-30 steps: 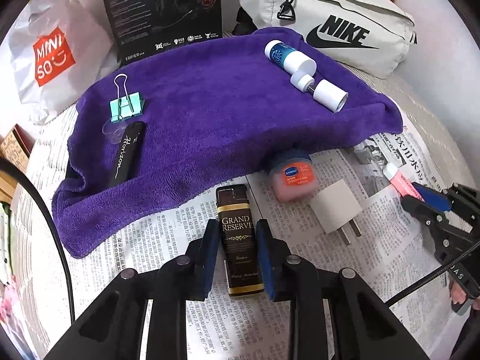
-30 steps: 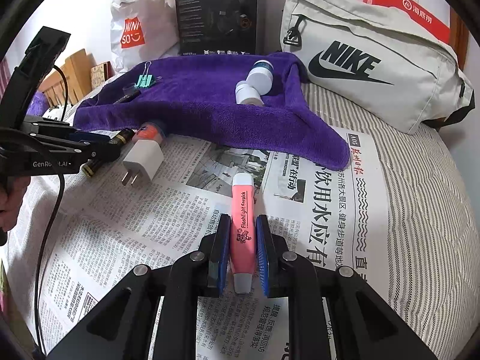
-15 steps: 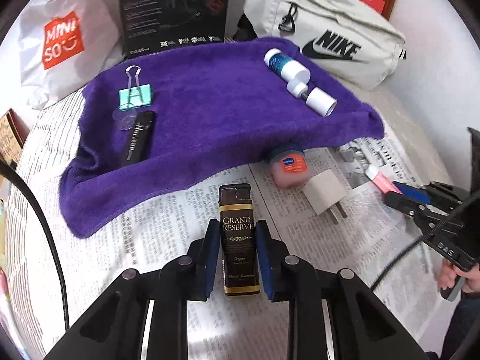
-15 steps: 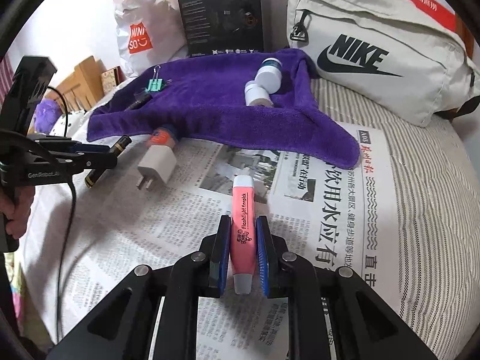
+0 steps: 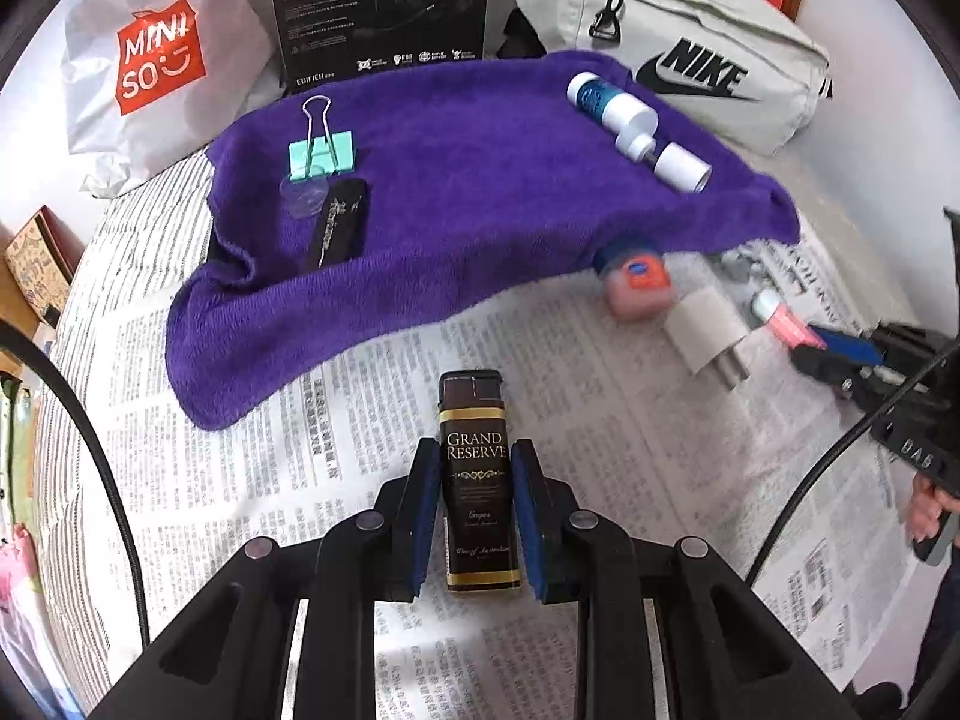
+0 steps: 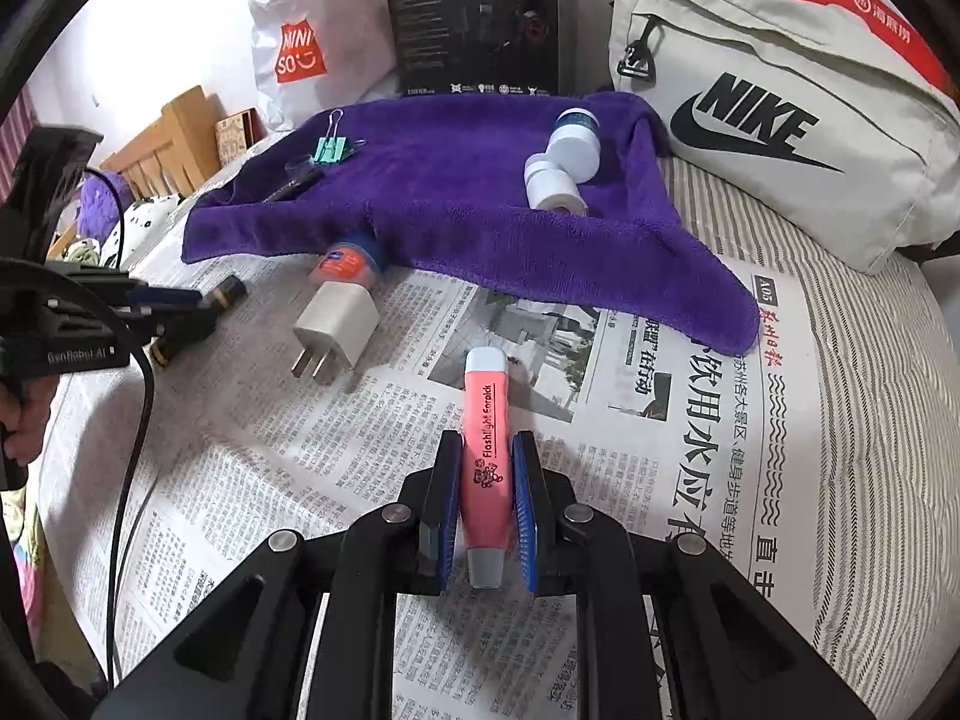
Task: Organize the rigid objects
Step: 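Carry the highlighter and Grand Reserve bottle onto the towel with both tools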
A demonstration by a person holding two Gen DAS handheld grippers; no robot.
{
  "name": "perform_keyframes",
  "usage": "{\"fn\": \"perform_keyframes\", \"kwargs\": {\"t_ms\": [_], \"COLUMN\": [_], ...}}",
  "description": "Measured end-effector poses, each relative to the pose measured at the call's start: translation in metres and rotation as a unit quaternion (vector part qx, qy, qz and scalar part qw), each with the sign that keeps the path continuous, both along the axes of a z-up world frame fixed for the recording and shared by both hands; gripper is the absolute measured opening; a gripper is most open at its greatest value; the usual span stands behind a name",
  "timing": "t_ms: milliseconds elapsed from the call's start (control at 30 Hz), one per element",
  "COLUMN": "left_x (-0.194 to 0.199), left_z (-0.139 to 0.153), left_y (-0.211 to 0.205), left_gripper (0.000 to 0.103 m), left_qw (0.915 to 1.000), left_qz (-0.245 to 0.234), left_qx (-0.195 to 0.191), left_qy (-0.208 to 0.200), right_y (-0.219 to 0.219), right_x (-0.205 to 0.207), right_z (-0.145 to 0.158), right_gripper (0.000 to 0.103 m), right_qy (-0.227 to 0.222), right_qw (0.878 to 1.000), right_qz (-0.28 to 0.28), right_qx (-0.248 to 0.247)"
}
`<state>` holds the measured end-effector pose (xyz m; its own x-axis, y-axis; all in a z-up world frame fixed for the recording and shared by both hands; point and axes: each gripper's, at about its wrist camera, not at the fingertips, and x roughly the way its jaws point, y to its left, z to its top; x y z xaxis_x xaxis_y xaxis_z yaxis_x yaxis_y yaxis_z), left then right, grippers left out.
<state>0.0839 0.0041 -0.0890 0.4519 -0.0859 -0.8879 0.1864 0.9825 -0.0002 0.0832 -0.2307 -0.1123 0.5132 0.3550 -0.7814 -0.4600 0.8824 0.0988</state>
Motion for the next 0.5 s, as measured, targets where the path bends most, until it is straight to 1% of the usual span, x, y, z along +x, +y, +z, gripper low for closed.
{"fn": "perform_keyframes", "kwargs": {"t_ms": [133,233,267,333,367,433,500], "left_x": [-0.003,-0.004,-0.004,-0.003,-0.003,-0.004,-0.004], "left_z": [0.0,0.0,0.0,0.002,0.002,0.004,0.006], "left_y": [0.0,-0.002,0.0,0.008,0.011,0.015,0.018], "left_gripper": [0.024,0.023,0.022,0.022,0.022,0.022,0.022], "left_qw": [1.0,0.9998,0.9999,0.9996,0.9994,0.9992,0.9992], "left_qz": [0.001,-0.01,-0.009,-0.003,-0.002,0.002,0.006], "left_qx": [0.005,0.01,0.003,-0.026,-0.033,-0.041,-0.04], "left_qy": [-0.005,-0.011,-0.009,-0.003,-0.003,-0.003,-0.004], "right_y": [0.01,0.012,0.011,0.009,0.008,0.007,0.007], "right_x": [-0.001,0.001,0.002,0.005,0.005,0.005,0.004], "right_z": [-0.001,-0.001,-0.001,0.002,0.004,0.01,0.016], "right_gripper": [0.017,0.017,0.017,0.017,0.017,0.017,0.017], "right_qy": [-0.02,-0.023,-0.019,-0.011,-0.008,-0.01,-0.012], "right_qw": [0.999,0.999,0.999,1.0,1.0,1.0,1.0], "right_qz": [0.004,0.007,0.007,0.009,0.011,0.012,0.016], "right_qx": [-0.029,-0.031,-0.028,-0.019,-0.014,-0.008,-0.005]}}
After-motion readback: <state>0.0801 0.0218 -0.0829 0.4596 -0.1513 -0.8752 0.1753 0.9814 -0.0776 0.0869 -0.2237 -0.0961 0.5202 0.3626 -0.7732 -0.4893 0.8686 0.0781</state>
